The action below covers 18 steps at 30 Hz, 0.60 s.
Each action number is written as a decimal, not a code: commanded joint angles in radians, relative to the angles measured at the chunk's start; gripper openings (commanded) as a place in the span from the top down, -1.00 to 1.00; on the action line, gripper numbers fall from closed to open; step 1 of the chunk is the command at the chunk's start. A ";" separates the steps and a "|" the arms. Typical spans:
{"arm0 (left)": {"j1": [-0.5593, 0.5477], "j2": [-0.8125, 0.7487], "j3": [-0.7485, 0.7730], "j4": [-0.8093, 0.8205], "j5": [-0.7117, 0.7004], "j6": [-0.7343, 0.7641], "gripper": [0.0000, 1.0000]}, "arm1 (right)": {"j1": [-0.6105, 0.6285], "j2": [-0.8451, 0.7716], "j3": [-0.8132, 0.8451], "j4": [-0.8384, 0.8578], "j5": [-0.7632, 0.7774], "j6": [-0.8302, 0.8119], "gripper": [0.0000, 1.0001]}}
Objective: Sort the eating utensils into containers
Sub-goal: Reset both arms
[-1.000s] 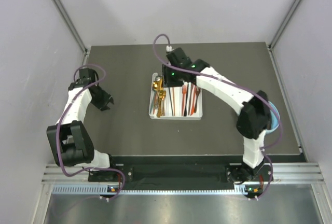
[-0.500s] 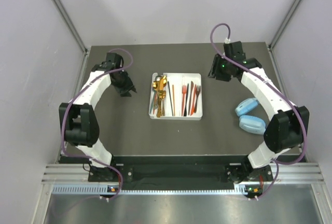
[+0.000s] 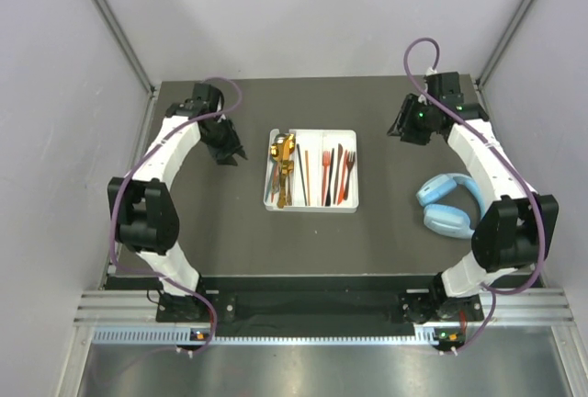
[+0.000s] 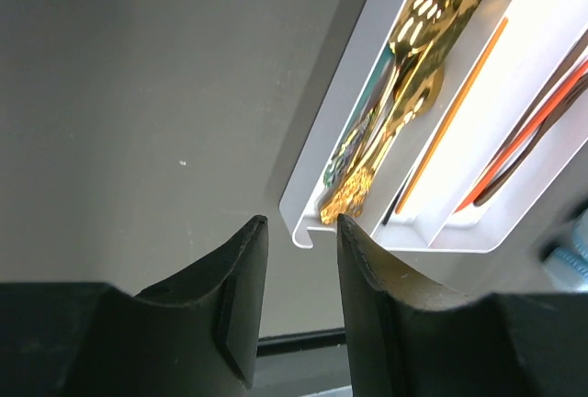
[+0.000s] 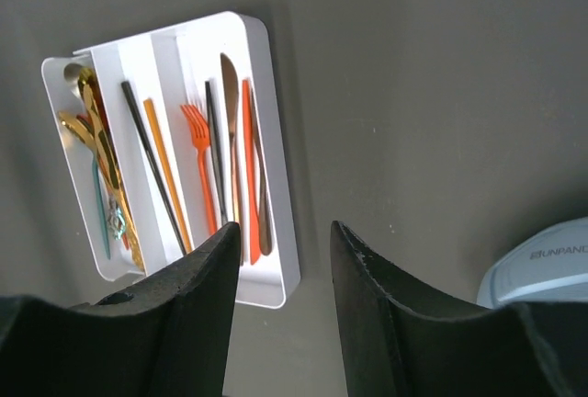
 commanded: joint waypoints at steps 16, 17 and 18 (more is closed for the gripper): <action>-0.203 0.152 0.090 0.035 0.011 0.062 0.13 | -0.017 -0.034 -0.073 -0.046 -0.144 -0.087 0.07; -0.204 0.163 0.092 0.039 0.013 0.059 0.14 | -0.015 -0.035 -0.075 -0.048 -0.149 -0.087 0.07; -0.203 0.176 0.096 0.041 0.014 0.059 0.14 | -0.017 -0.034 -0.076 -0.050 -0.152 -0.087 0.07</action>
